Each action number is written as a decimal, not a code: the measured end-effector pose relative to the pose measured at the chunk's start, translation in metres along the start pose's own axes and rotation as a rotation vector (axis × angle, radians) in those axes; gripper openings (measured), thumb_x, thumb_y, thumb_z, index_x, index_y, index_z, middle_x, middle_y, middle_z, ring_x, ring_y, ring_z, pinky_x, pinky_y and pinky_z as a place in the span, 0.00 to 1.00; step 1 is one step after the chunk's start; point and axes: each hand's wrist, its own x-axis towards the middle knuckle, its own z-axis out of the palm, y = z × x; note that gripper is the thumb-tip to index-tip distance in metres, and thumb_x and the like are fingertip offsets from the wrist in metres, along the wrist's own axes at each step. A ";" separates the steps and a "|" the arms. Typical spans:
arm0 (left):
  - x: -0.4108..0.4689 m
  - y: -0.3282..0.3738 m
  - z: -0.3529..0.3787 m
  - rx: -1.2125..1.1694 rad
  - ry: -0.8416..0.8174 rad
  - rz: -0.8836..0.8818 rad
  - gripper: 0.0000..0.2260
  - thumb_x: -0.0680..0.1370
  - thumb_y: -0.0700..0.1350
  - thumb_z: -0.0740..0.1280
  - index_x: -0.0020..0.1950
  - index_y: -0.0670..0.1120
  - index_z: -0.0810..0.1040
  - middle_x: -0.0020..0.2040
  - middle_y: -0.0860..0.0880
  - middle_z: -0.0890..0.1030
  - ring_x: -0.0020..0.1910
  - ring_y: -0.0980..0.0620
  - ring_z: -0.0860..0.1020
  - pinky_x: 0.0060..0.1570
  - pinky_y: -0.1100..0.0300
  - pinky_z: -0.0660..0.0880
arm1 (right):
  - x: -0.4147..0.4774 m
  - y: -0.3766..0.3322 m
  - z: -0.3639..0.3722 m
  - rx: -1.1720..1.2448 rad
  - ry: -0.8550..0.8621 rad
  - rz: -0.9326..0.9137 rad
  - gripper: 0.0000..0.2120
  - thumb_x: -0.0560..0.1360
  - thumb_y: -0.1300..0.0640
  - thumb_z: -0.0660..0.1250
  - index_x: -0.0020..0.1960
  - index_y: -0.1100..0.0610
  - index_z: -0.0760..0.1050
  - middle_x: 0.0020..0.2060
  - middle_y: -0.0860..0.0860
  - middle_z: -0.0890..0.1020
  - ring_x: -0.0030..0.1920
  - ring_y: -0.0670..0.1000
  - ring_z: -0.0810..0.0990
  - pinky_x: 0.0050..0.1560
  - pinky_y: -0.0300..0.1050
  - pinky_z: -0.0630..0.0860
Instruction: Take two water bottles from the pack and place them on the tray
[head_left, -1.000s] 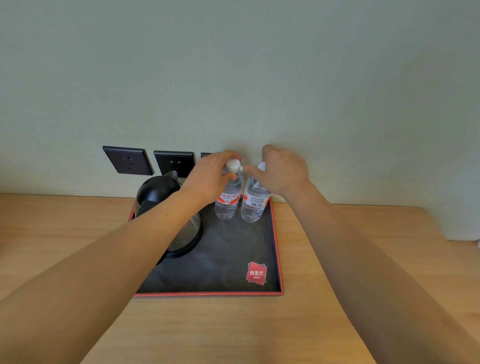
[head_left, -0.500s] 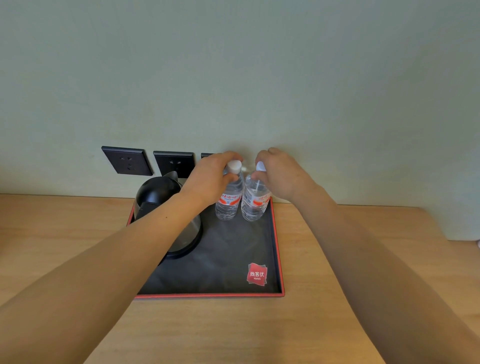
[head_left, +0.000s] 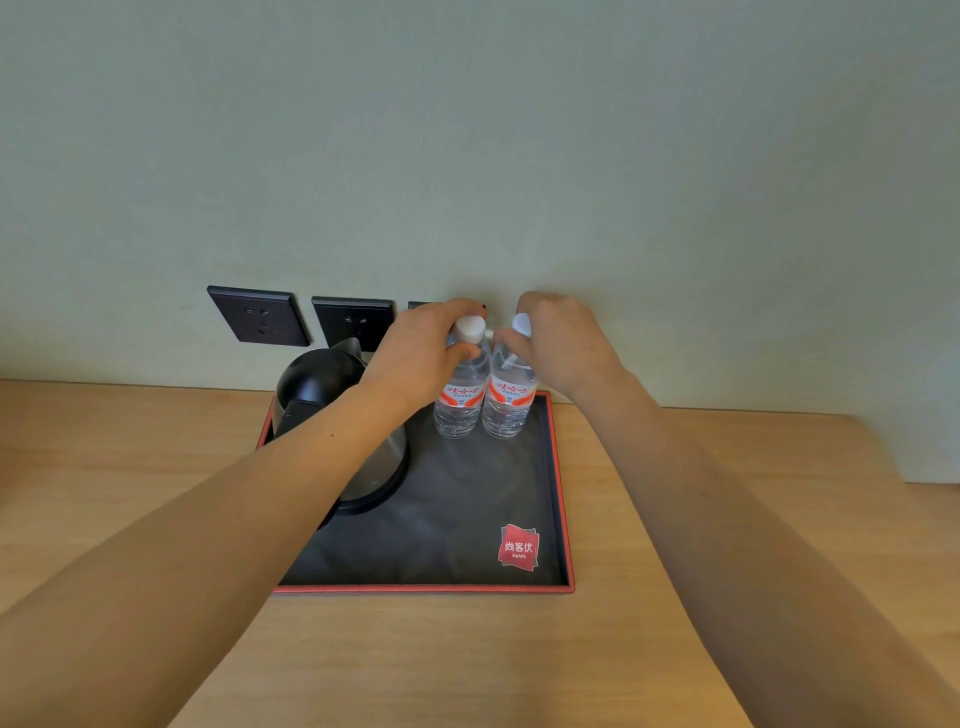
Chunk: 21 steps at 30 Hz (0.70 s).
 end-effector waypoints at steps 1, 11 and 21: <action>0.000 0.001 0.001 -0.004 -0.001 0.001 0.17 0.78 0.39 0.70 0.67 0.46 0.77 0.59 0.41 0.83 0.58 0.43 0.80 0.55 0.57 0.73 | -0.001 0.000 -0.001 0.007 -0.006 -0.008 0.17 0.78 0.50 0.68 0.52 0.66 0.76 0.47 0.62 0.81 0.45 0.60 0.77 0.39 0.45 0.63; -0.006 0.002 0.015 0.014 0.044 0.009 0.19 0.80 0.41 0.67 0.71 0.49 0.73 0.63 0.43 0.82 0.60 0.43 0.79 0.55 0.60 0.71 | -0.010 0.009 0.004 0.064 0.014 -0.052 0.16 0.80 0.52 0.66 0.56 0.65 0.73 0.50 0.61 0.79 0.48 0.60 0.78 0.41 0.45 0.66; -0.010 0.004 0.010 -0.048 -0.055 -0.099 0.26 0.80 0.43 0.67 0.77 0.53 0.64 0.71 0.45 0.76 0.68 0.43 0.75 0.61 0.57 0.69 | -0.017 0.022 0.004 0.337 -0.034 0.108 0.16 0.76 0.50 0.69 0.55 0.62 0.74 0.49 0.58 0.79 0.45 0.56 0.75 0.41 0.44 0.66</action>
